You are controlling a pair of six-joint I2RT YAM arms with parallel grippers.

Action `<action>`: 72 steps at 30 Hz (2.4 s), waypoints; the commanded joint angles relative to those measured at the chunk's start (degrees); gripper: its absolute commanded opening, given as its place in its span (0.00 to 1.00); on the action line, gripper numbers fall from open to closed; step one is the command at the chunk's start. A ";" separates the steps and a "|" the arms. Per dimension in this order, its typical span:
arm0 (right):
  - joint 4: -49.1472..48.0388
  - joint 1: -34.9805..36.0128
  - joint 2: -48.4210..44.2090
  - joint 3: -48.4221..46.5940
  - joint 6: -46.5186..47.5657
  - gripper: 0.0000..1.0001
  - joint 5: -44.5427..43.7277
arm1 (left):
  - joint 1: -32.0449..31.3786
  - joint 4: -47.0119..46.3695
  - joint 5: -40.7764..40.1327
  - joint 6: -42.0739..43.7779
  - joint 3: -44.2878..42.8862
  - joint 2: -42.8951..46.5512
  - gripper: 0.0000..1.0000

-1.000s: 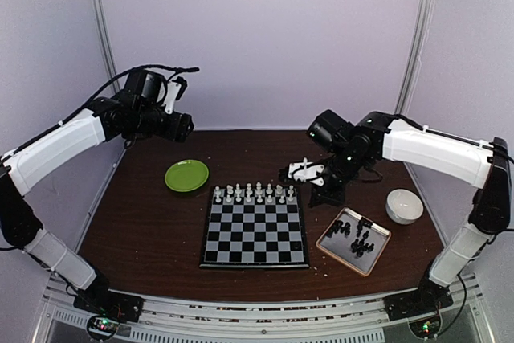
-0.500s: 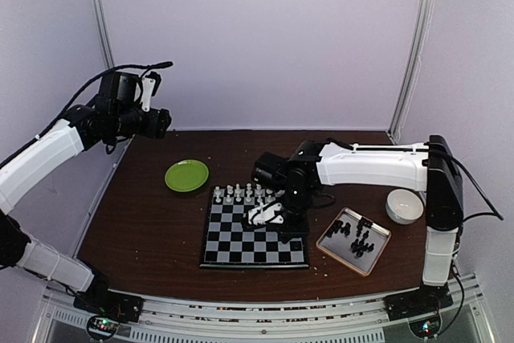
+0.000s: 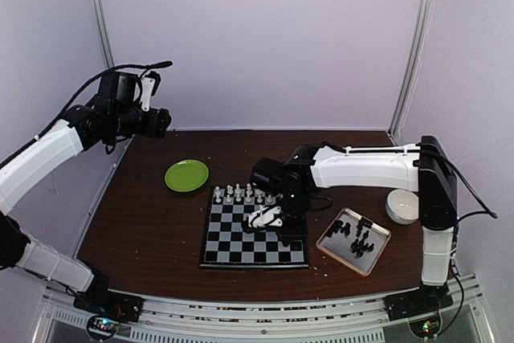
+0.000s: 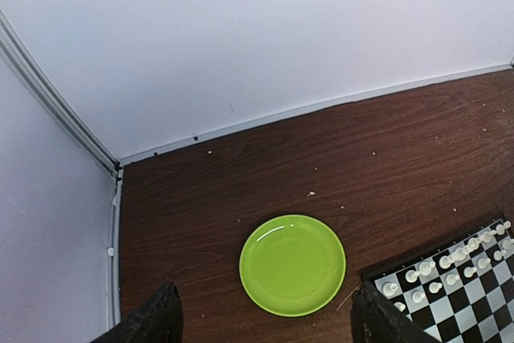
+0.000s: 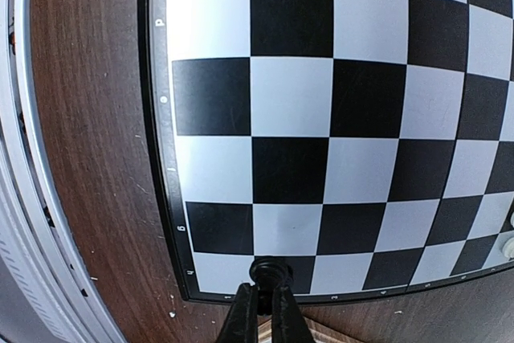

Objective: Set up the chess pieces on the board
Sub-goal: Place the pawn at b7, then pick up the pawn from the storage box.

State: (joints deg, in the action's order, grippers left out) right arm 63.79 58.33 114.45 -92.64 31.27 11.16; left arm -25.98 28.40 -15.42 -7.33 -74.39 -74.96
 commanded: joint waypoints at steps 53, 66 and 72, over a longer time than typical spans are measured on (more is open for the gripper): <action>-0.79 -0.05 1.66 -2.18 -1.72 0.30 -2.08 | -0.09 -2.56 1.85 1.62 0.21 -0.78 0.73; -0.60 -10.65 -15.64 5.96 -1.73 0.31 -1.38 | -0.15 -2.48 3.80 0.93 0.12 -1.85 0.73; -2.68 -20.84 -18.40 14.45 -2.13 0.28 -1.56 | -0.10 -2.50 4.17 0.65 0.12 -2.08 0.73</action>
State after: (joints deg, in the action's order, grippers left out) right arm 61.82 42.26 96.14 -83.20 29.78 10.17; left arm -25.98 28.36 -12.36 -6.37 -74.37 -76.64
